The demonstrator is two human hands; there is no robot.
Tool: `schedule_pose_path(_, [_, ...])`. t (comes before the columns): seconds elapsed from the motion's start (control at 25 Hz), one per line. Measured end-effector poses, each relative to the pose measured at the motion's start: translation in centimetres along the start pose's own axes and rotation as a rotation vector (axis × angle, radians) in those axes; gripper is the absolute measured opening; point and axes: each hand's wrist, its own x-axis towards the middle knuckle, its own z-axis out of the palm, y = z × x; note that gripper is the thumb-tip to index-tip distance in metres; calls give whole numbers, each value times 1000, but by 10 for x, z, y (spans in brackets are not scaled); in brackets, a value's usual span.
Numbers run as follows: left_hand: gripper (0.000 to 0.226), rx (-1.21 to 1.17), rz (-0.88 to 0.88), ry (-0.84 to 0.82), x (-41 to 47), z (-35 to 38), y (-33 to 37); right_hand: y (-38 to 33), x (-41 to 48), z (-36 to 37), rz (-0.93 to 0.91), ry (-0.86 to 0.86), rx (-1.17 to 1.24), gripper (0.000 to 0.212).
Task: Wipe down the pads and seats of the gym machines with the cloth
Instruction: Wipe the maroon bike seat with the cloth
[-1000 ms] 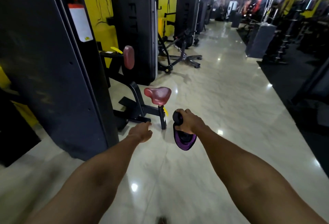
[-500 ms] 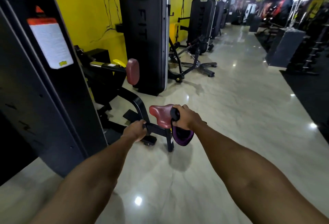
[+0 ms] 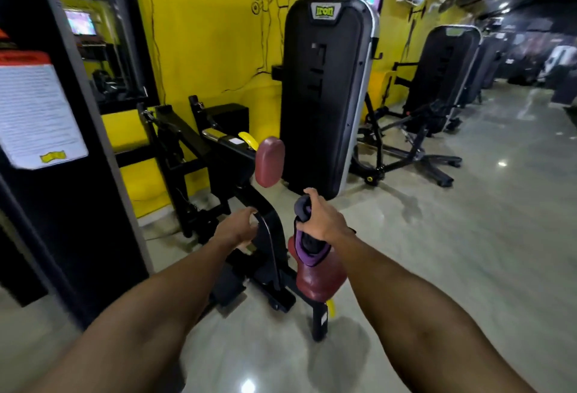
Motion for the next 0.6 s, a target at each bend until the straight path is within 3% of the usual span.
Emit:
schedule_pose_path(0.24, [51, 12, -69, -19, 98, -3, -20, 9, 115, 28, -38, 14, 71, 76])
schedule_pose_path(0.6, [47, 29, 56, 26, 290, -27, -51, 3, 306, 62, -57, 104, 212, 67])
